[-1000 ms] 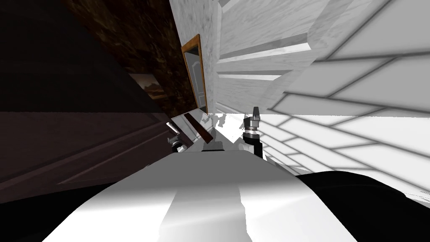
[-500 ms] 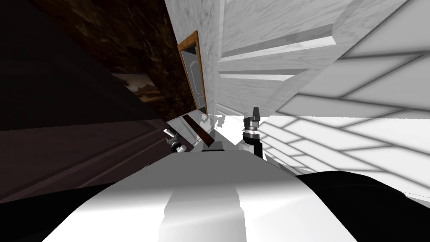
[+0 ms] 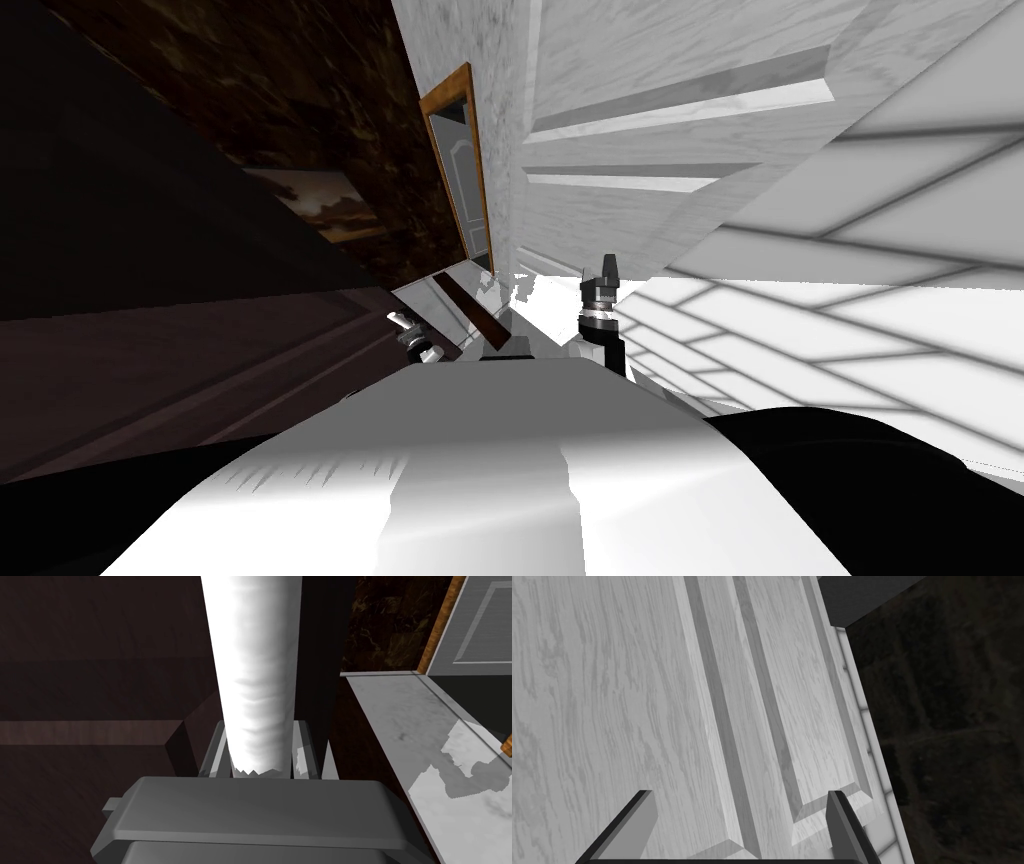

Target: Pull the door open

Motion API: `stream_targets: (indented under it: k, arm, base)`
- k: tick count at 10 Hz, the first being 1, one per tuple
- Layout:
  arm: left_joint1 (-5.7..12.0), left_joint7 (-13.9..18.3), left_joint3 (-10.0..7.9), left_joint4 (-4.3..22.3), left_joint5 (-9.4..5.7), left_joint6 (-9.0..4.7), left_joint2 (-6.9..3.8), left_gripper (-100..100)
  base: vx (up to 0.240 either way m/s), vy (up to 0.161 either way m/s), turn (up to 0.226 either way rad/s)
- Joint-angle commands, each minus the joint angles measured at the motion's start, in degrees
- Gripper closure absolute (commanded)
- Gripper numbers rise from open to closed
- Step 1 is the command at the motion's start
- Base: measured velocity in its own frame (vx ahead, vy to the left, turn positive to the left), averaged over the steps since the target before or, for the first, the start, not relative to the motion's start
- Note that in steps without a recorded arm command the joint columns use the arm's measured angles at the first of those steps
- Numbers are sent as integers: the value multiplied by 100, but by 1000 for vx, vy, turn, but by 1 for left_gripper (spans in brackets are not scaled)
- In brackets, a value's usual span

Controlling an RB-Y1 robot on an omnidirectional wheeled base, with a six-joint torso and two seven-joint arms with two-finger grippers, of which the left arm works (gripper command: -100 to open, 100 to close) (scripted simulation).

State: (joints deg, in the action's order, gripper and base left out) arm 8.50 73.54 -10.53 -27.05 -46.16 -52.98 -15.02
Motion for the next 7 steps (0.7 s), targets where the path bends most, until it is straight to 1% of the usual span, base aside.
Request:
stream_targets:
  k: [1,3,4,7]
  arm:
    - [2,-4,2,-5,3,-11,1,100]
    - [2,-4,2,-5,3,-11,1,100]
    - [-11,11,16,6,7,12,7,100]
    - [-17,37,40,2,19,15,-7,100]
  base:
    - [-13,-9,-3]
    - [-3,-2,0]
    - [-97,-70,20]
    - [-153,-111,20]
